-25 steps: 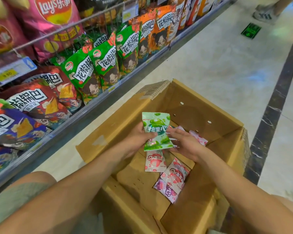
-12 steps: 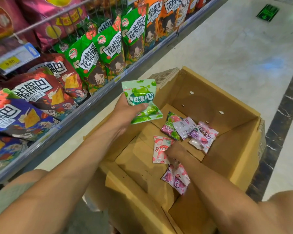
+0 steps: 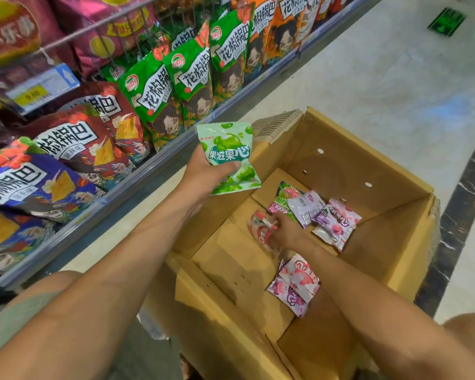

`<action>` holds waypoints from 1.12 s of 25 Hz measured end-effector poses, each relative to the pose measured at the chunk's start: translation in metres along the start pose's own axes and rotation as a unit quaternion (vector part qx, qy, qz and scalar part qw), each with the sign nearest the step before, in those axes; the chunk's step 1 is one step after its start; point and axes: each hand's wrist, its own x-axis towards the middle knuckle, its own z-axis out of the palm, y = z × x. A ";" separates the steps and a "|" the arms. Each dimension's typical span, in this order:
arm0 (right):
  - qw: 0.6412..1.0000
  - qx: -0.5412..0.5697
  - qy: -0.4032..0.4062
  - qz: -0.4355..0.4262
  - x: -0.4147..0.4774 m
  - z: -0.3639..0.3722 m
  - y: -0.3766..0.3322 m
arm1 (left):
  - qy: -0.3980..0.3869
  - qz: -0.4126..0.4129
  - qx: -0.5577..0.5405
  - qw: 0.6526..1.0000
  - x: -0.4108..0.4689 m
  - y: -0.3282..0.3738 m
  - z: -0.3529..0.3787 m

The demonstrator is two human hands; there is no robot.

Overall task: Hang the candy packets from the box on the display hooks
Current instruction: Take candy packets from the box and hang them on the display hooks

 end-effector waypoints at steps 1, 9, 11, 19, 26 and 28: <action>1.000 -0.005 0.007 -0.029 -0.002 -0.011 -0.004 | 0.000 0.000 -0.004 1.000 0.000 0.001 0.001; 0.990 0.008 0.015 -0.138 -0.049 -0.129 -0.049 | 0.018 0.010 0.004 1.000 -0.013 0.031 -0.002; 0.985 0.025 0.008 -0.169 -0.078 -0.180 -0.077 | 0.018 0.010 0.021 1.000 -0.023 0.068 -0.005; 0.961 0.070 0.014 -0.268 -0.247 -0.402 -0.266 | -0.046 0.003 0.069 0.997 -0.090 0.289 -0.029; 0.950 0.047 0.086 -0.298 -0.410 -0.553 -0.434 | -0.121 0.063 0.116 0.984 -0.205 0.537 -0.059; 0.945 0.054 0.131 -0.294 -0.447 -0.581 -0.469 | -0.115 0.081 0.115 0.983 -0.222 0.584 -0.071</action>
